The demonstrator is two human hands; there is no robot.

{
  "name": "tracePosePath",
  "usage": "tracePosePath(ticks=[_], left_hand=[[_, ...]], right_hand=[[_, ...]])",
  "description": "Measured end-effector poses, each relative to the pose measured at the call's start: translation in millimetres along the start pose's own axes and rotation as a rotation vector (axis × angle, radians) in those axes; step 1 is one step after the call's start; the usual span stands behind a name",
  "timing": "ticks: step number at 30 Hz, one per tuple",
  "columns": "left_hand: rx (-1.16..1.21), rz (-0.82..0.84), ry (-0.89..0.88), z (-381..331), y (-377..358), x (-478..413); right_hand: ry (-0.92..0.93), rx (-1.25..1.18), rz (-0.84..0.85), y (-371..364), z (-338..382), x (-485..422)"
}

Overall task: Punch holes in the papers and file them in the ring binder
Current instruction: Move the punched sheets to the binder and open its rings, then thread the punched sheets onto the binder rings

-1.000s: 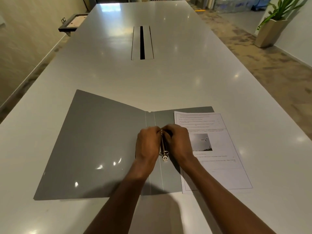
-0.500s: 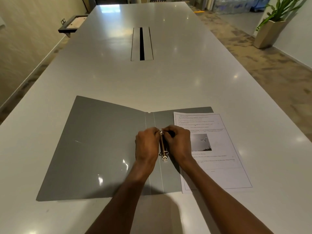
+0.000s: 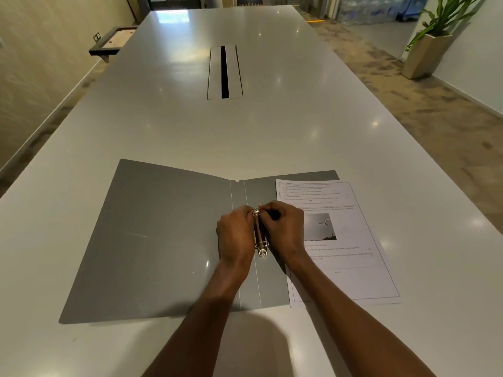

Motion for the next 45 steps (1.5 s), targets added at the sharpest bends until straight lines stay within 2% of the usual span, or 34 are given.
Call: tracePosePath(ticks=[12, 20, 22, 26, 30, 32, 35, 39, 45], left_hand=[[0.101, -0.005, 0.049, 0.1, 9.3, 5.4], [0.043, 0.046, 0.074, -9.0, 12.8, 5.3], [-0.001, 0.053, 0.085, -9.5, 14.7, 4.8], [0.022, 0.015, 0.102, -13.6, 25.5, -2.9], [0.069, 0.001, 0.040, -32.5, 26.2, -14.5], [0.097, 0.049, 0.034, -44.3, 18.8, -19.8], [0.144, 0.215, 0.078, -55.8, -4.4, -30.3], [0.162, 0.448, 0.245, -63.9, -32.5, -42.9], [0.154, 0.492, 0.388, -66.3, -53.1, -67.1]], right_hand=[[-0.046, 0.016, -0.001, 5.7, -5.0, -1.6], [-0.022, 0.227, 0.258, 4.2, 1.0, -19.9], [0.005, 0.240, 0.226, 21.3, 10.9, -23.3], [0.078, 0.283, 0.039, 76.2, 18.3, -13.8], [0.043, 0.372, 0.117, 79.5, -9.0, 19.8], [0.048, 0.415, 0.153, 70.4, -17.9, 33.0], [0.012, 0.432, 0.152, 62.5, -27.7, 46.3], [0.002, 0.494, 0.180, 57.2, -35.2, 51.8], [0.023, 0.506, 0.187, 55.1, -40.1, 49.6]])
Point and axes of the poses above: each hand's wrist, its own x-axis away from the middle knuckle, its own y-axis out of the back of the hand, z = x × y, the point moved 8 cm from there along -x, towards the middle knuckle, and after that the axes turned 13 degrees about y, right-handed, at the moved point
